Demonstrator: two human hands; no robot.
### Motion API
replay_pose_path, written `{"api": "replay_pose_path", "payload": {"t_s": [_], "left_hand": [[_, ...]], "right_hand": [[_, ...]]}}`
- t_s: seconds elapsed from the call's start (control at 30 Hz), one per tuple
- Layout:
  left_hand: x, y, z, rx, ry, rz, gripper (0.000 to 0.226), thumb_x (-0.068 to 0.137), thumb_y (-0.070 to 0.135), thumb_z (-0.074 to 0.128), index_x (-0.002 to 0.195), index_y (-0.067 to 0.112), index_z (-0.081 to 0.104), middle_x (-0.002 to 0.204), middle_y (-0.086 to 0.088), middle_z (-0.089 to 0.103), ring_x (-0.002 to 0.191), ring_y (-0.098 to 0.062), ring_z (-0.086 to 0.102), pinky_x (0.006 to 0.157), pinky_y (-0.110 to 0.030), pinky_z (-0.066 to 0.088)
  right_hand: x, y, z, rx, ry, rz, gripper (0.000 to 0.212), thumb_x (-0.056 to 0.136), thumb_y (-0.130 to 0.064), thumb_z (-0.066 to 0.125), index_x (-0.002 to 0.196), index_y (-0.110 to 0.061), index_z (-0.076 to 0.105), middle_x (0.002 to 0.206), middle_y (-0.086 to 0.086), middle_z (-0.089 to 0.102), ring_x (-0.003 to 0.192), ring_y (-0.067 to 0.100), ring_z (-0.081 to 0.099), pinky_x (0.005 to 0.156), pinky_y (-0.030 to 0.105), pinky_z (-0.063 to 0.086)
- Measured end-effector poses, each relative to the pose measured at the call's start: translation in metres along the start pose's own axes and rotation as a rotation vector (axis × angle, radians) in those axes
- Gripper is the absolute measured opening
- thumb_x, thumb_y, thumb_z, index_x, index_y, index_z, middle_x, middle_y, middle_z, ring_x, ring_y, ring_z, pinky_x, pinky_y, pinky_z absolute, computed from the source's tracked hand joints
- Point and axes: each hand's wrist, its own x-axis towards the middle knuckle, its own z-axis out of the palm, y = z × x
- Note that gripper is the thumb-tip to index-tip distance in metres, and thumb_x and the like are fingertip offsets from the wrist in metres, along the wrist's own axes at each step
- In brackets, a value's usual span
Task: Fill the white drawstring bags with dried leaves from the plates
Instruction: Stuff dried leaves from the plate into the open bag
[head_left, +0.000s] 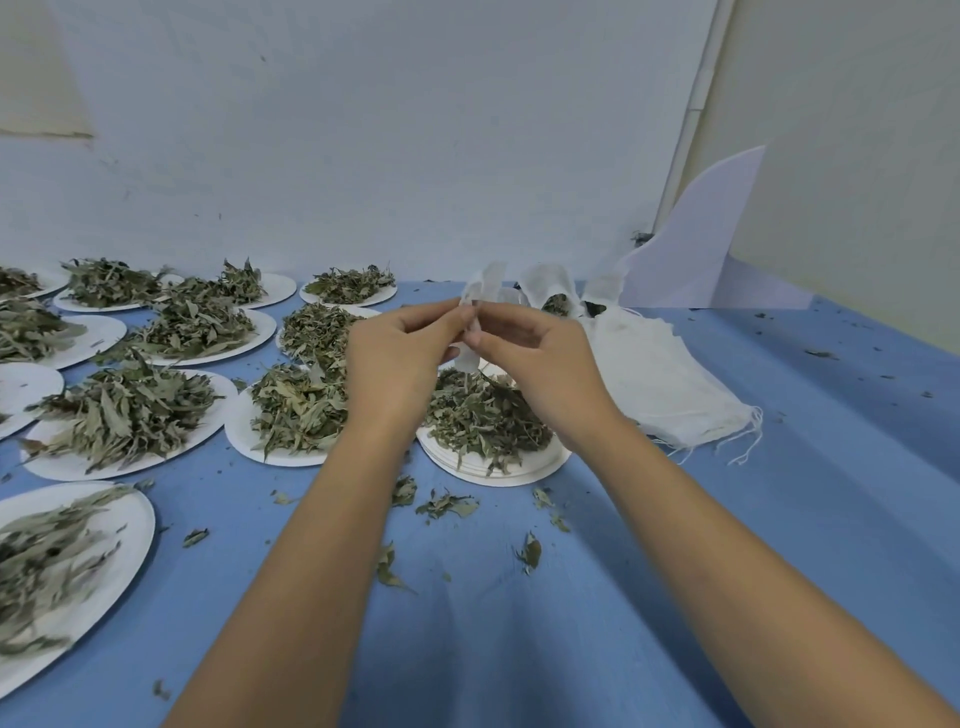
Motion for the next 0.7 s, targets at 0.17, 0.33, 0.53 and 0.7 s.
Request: {"api": "replay_pose_path", "payload": {"t_s": [0.17,0.33,0.53,0.7], "left_hand": [[-0.004,0.003,0.003,0.292,-0.073,0.164,0.009,0.083,0.020,0.072,0.090,0.024,0.076,0.074,0.019,0.069,0.075,0.001,0.068,0.074,-0.018,0.055],[-0.007,0.003,0.008,0.529,0.054,0.319,0.008,0.088,0.026,0.062,0.091,0.021,0.067,0.077,0.011,0.062,0.071,-0.001,0.058,0.066,-0.016,0.046],[-0.008,0.007,0.010,0.551,0.140,0.410,0.003,0.092,0.026,0.056,0.091,0.024,0.054,0.086,0.001,0.058,0.069,-0.004,0.051,0.060,-0.024,0.042],[-0.004,0.006,-0.006,0.780,0.251,0.554,0.024,0.087,0.000,0.051,0.108,0.010,0.060,0.106,-0.008,0.051,0.065,-0.019,0.045,0.059,-0.026,0.031]], "right_hand": [[0.002,0.002,0.000,-0.079,0.071,0.010,0.022,0.085,-0.002,0.065,0.106,-0.007,0.069,0.089,-0.001,0.072,0.083,0.005,0.069,0.076,0.017,0.054],[0.003,0.003,0.008,-0.069,0.112,0.011,0.017,0.088,-0.013,0.065,0.102,-0.009,0.072,0.088,0.005,0.074,0.085,0.017,0.070,0.081,0.038,0.058],[0.008,-0.008,0.026,-0.042,0.157,-0.016,0.015,0.088,-0.018,0.065,0.074,-0.022,0.068,0.071,0.003,0.069,0.069,0.016,0.063,0.071,0.041,0.054],[0.020,-0.013,0.026,-0.233,0.323,0.003,0.015,0.082,-0.011,0.063,0.095,-0.016,0.069,0.086,-0.003,0.068,0.080,0.011,0.062,0.070,0.027,0.050]]}}
